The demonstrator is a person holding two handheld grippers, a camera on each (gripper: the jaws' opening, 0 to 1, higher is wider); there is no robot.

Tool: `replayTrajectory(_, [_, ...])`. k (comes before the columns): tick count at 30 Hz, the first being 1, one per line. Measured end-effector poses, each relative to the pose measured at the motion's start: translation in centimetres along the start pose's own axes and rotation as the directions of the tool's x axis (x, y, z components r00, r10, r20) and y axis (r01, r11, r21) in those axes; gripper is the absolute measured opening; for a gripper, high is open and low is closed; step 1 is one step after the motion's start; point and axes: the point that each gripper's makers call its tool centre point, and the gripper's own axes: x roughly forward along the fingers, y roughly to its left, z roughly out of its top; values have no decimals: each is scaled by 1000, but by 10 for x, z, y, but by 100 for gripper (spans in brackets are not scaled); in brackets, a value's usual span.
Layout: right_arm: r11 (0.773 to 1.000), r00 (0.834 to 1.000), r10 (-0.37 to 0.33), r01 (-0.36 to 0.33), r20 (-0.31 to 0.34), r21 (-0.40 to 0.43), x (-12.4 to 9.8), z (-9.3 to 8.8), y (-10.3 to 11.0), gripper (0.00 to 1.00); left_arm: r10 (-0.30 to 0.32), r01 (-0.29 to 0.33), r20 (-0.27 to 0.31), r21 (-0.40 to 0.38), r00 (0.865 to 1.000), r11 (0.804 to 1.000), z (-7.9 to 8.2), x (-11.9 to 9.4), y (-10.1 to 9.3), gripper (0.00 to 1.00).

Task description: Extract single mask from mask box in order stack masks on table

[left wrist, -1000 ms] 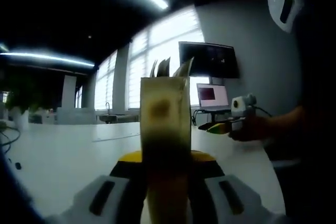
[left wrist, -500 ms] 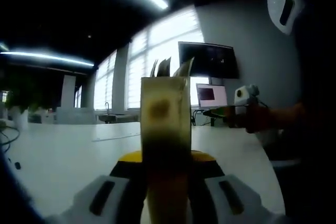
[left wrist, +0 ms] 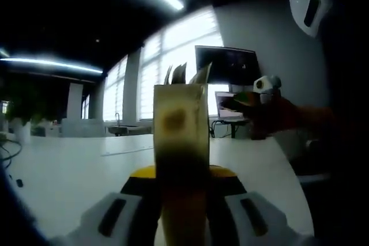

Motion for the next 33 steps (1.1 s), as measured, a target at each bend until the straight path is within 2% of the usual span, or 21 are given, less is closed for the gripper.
replayTrajectory(5, [996,998,25,-29,-54,-87,5,1,5,29,-1,1,-1,-1,1000,1000,0,0,0,32])
replayTrajectory(9, [996,998,60,-61,-17,-63,13,15,11,33,-2,2,-3,-2,1000,1000,0,0,0,32])
replayTrajectory(12, [992,998,66,-68,-25,-108,15,22,13,33,-1,1,-3,1,1000,1000,0,0,0,32])
replayTrajectory(17, [987,997,73,-78,-38,-138,17,25,14,33,-2,2,-2,1,1000,1000,0,0,0,32])
replayTrajectory(21, [969,986,110,-134,-126,-205,18,22,16,36,0,0,-2,3,1000,1000,0,0,0,32])
replayTrajectory(23, [962,984,116,-145,-136,-232,20,27,18,33,0,0,-2,3,1000,1000,0,0,0,32])
replayTrajectory(26, [955,987,94,-126,-132,-268,21,35,16,28,0,0,-2,4,1000,1000,0,0,0,32])
replayTrajectory(33, [939,978,120,-167,-170,-301,23,35,24,28,2,-2,-3,6,1000,1000,0,0,0,32])
